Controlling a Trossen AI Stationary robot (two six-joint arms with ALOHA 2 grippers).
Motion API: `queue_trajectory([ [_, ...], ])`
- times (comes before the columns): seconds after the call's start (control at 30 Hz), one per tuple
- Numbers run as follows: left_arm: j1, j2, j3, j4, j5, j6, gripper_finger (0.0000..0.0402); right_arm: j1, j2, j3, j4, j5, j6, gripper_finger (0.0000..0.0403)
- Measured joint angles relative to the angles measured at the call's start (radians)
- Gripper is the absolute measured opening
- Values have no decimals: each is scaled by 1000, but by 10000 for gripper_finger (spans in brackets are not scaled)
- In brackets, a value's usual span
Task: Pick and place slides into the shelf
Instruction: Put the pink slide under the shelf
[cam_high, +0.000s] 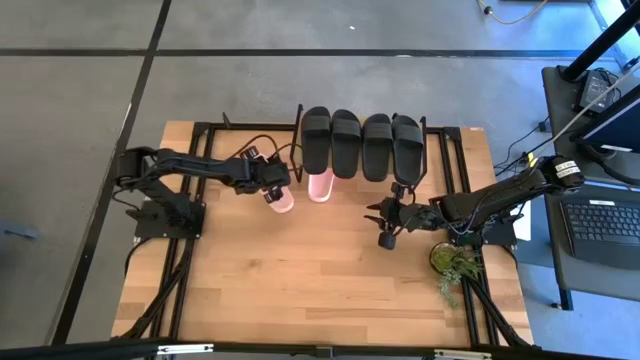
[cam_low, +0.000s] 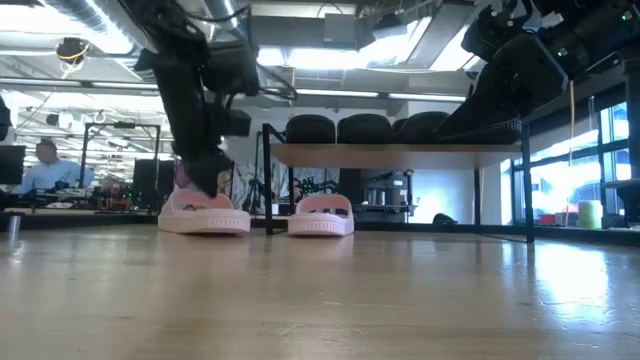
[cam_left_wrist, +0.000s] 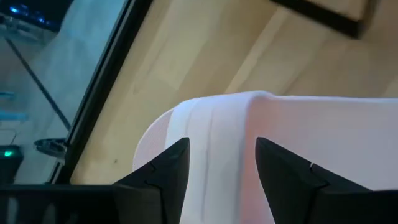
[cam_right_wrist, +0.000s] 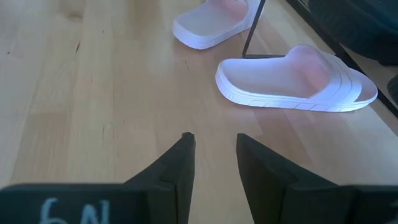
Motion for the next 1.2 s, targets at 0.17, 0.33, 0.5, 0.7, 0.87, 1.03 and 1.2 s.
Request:
queue_trajectory([
  [0.17,23,30,0,-7,-6,-27,174,-2,0,0,0,0,2,120],
  [0.33,49,63,0,-22,-8,-36,174,-2,0,0,3,0,3,120],
  [0.5,72,105,0,-38,-10,-35,174,-2,0,0,10,0,4,120],
  [0.7,74,105,0,-37,-10,-25,174,-2,0,1,12,0,4,120],
  [0.87,67,99,0,-30,-9,-25,174,-2,0,1,12,0,4,120],
  [1.03,66,99,0,-17,-8,-25,174,-2,0,1,11,0,4,120],
  [1.2,65,99,0,-17,-8,-50,150,-2,0,1,10,0,4,120],
])
